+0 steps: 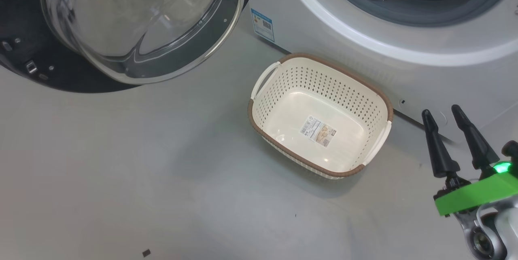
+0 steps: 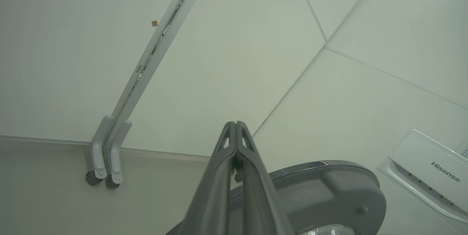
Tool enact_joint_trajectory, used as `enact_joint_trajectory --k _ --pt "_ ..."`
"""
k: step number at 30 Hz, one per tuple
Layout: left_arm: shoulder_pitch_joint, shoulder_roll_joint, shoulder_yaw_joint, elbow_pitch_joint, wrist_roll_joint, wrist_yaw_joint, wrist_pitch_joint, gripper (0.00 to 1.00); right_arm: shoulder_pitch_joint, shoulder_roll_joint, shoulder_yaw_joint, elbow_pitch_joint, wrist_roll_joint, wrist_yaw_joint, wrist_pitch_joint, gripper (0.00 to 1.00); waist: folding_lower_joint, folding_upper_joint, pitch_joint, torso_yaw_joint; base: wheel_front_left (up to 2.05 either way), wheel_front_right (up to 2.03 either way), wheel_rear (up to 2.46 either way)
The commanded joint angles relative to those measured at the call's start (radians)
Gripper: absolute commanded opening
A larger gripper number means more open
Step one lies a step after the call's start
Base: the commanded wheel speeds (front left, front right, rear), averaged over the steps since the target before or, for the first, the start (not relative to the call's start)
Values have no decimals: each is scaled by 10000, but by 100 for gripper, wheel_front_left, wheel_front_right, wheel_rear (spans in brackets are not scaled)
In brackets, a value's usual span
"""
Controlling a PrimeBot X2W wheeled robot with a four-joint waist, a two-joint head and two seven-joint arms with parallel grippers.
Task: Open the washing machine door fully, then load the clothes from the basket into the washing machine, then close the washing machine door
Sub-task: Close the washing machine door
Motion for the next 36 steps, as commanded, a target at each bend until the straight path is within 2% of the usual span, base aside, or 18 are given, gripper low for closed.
enact_joint_trajectory --k 1,11,19,36 --pt "-598 817 150 1 -204 -4 245 0 -298 -338 190 -344 -32 102 -65 100 0 0 77 -13 0 0 0" --pt "-2656 1390 -1148 2143 -1642 -4 2054 0 -473 -558 684 -442 -1 102 -65 100 0 0 561 -264 0 0 0" --pt "-3752 1692 -1776 3209 -1766 -4 2078 0 -570 -700 950 -553 40 102 -65 100 0 0 845 -529 0 0 0" --pt "-4123 1942 -2740 3727 -2182 -4 2604 0 -783 -972 910 -731 20 102 -65 100 0 0 1182 -888 0 0 0"
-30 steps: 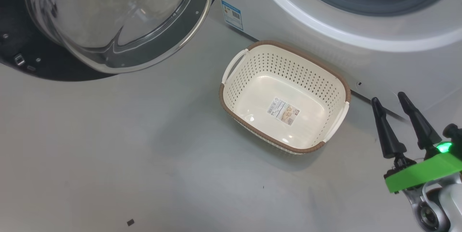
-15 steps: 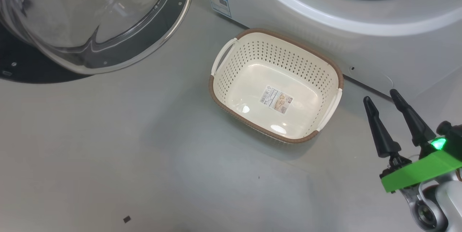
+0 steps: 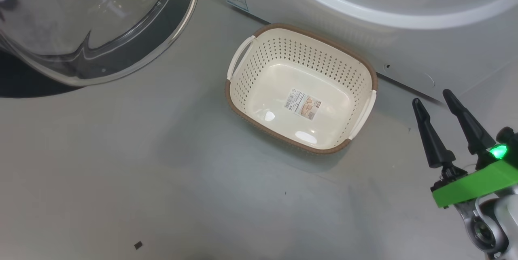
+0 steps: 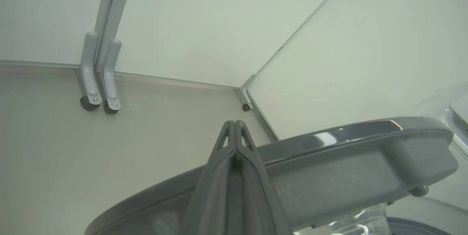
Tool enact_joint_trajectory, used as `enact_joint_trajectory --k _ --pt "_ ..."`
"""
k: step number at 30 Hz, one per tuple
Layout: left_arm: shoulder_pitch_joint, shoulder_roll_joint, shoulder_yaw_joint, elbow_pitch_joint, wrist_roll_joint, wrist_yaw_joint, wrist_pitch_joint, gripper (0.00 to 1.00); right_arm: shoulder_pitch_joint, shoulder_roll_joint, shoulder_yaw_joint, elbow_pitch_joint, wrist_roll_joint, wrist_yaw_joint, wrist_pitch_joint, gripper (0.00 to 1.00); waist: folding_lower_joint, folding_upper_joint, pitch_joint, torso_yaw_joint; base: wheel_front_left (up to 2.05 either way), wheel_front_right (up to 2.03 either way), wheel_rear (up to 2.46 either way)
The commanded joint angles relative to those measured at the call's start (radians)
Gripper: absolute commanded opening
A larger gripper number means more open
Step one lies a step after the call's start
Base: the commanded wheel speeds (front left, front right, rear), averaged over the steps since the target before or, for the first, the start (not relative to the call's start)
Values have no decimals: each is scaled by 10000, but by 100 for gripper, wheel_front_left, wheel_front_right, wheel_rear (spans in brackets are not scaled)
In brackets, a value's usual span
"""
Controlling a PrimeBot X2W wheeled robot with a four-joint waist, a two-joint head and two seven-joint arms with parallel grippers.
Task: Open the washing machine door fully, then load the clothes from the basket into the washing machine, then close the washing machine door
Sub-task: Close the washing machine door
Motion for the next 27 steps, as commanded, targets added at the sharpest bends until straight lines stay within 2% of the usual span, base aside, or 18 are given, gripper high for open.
enact_joint_trajectory --k 1,27 --pt "-397 952 284 -174 -122 -4 73 0 -88 -290 72 -363 16 102 -65 100 0 0 2 -20 0 0 0" --pt "-24 982 -571 -596 -1215 -4 1866 0 -144 -337 -14 -376 -19 102 -65 100 0 0 -111 7 0 0 0"
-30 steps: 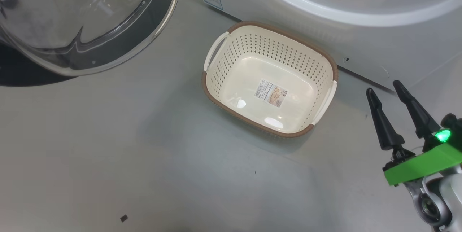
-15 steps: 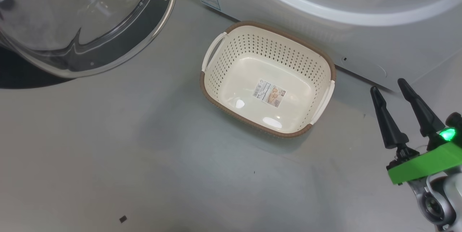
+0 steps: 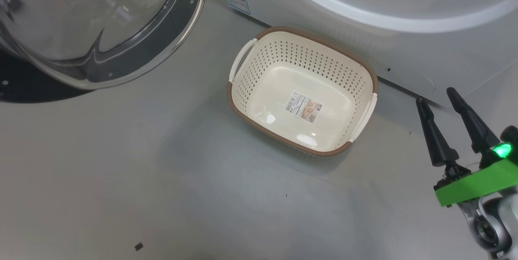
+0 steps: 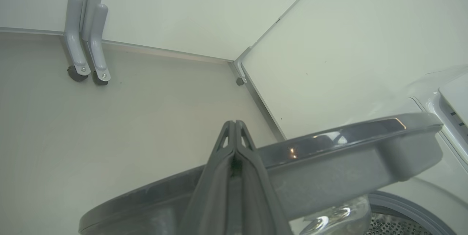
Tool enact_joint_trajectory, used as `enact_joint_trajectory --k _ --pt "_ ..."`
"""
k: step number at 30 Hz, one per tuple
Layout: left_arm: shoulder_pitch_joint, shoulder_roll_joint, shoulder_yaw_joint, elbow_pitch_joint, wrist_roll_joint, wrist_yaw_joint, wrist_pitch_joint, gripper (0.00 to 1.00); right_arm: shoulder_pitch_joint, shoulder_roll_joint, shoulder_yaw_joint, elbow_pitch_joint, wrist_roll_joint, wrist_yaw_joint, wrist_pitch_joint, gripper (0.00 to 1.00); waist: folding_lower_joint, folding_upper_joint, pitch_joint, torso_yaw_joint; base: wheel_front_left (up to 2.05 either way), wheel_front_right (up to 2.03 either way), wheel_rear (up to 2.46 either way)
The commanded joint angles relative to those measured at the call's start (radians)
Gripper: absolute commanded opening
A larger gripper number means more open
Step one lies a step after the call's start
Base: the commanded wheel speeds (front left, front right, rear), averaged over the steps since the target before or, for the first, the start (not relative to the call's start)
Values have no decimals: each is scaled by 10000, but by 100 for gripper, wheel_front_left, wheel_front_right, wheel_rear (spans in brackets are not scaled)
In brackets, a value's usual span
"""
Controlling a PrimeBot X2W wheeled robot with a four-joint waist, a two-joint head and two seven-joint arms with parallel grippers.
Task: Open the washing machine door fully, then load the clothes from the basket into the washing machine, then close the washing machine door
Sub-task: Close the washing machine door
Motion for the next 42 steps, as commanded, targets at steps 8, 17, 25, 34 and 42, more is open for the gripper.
enact_joint_trajectory --k 8,17,25,34,42 --pt "196 526 28 -564 -322 -50 788 0 -152 -281 55 -341 -13 102 -65 100 0 -1 -19 -24 0 0 0" --pt "444 477 -48 -808 -589 -50 1473 0 -186 -285 -3 -343 -38 102 -65 100 0 -1 -40 3 0 0 0" --pt "682 392 -58 -1156 -905 -50 2282 0 -202 -294 -23 -324 -33 102 -65 100 0 -1 -166 36 0 0 0" --pt "903 345 -27 -1724 -1097 -50 3064 0 -212 -232 -41 -281 -25 102 -65 100 0 -1 -375 73 0 0 0" --pt "1074 377 46 -2212 -1216 -50 3736 0 -141 -156 -106 -229 -16 102 -65 100 0 -1 -618 137 0 0 0"
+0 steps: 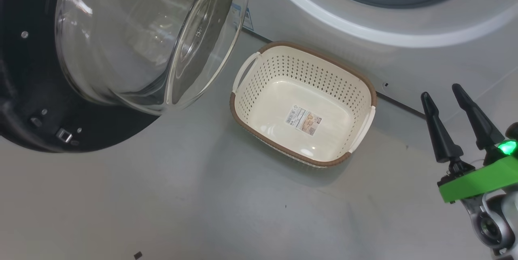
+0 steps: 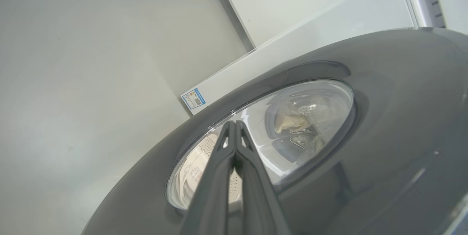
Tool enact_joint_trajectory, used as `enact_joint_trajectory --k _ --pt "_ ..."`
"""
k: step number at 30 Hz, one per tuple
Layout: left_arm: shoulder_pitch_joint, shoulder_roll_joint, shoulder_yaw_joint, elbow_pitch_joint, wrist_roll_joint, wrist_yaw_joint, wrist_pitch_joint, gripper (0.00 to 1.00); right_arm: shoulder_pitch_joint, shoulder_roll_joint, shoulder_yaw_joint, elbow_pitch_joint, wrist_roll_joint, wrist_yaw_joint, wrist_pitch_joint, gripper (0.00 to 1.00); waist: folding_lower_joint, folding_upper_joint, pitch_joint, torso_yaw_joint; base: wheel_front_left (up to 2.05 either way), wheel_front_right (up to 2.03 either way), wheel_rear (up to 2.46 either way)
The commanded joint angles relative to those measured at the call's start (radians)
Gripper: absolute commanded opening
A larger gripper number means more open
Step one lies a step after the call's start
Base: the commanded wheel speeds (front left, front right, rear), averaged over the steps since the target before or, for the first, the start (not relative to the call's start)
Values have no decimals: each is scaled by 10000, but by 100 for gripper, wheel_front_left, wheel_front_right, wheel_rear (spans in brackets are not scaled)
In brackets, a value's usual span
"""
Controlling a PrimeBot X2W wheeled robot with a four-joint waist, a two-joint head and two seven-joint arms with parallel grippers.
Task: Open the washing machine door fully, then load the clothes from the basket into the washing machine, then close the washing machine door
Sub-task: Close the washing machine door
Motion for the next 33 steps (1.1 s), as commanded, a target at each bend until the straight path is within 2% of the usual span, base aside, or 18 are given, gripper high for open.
enact_joint_trajectory --k 1,20,33 --pt "-105 769 492 -356 -17 -42 149 0 -67 -134 59 -254 -16 102 -65 100 0 0 -63 13 0 0 0" --pt "305 677 792 -1969 -366 -42 1704 0 72 114 -222 -205 -31 102 -65 100 0 0 -473 -4 0 0 0" --pt "579 360 894 -3275 -405 -42 2522 0 298 332 -637 -146 -59 102 -65 100 0 0 -850 -265 0 0 0"
